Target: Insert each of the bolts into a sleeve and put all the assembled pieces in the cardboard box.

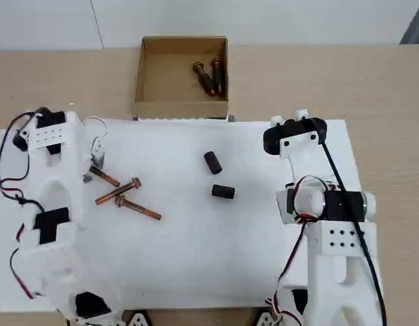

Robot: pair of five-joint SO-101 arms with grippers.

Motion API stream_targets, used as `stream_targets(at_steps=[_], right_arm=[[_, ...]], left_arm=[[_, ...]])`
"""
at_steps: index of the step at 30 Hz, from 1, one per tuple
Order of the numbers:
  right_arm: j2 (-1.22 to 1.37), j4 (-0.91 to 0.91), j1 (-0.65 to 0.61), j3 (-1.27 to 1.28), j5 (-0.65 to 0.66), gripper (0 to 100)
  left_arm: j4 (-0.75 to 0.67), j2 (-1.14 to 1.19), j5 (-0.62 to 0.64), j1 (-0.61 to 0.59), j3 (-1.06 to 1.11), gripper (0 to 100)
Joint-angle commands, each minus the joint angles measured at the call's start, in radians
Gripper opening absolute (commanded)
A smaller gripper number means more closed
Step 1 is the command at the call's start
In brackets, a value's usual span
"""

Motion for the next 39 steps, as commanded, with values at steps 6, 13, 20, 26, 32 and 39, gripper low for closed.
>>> stream_targets(at_steps=[6,13,20,26,32,39], right_arm=[[-0.019,-0.008,0.004,-0.006,-0.003,0.4],[-0.022,-0.007,0.004,-0.011,-0.008,0.4],[-0.024,0.082,0.005,-0.137,-0.012,0.3],[-0.024,0.240,0.012,-0.262,-0.011,0.3],[-0.120,0.245,0.027,-0.327,-0.009,0.3],[-0.387,0.162,0.022,-0.207,-0.011,0.3]], left_arm=[[-0.037,0.008,-0.006,-0.008,-0.042,5],[-0.032,0.003,-0.008,-0.002,-0.061,0],[-0.006,-0.184,-0.040,0.034,-0.059,0],[0.060,-0.407,-0.126,0.091,-0.058,0],[0.247,-0.563,-0.186,0.195,-0.056,0],[0.308,-0.733,-0.201,0.267,-0.051,0]])
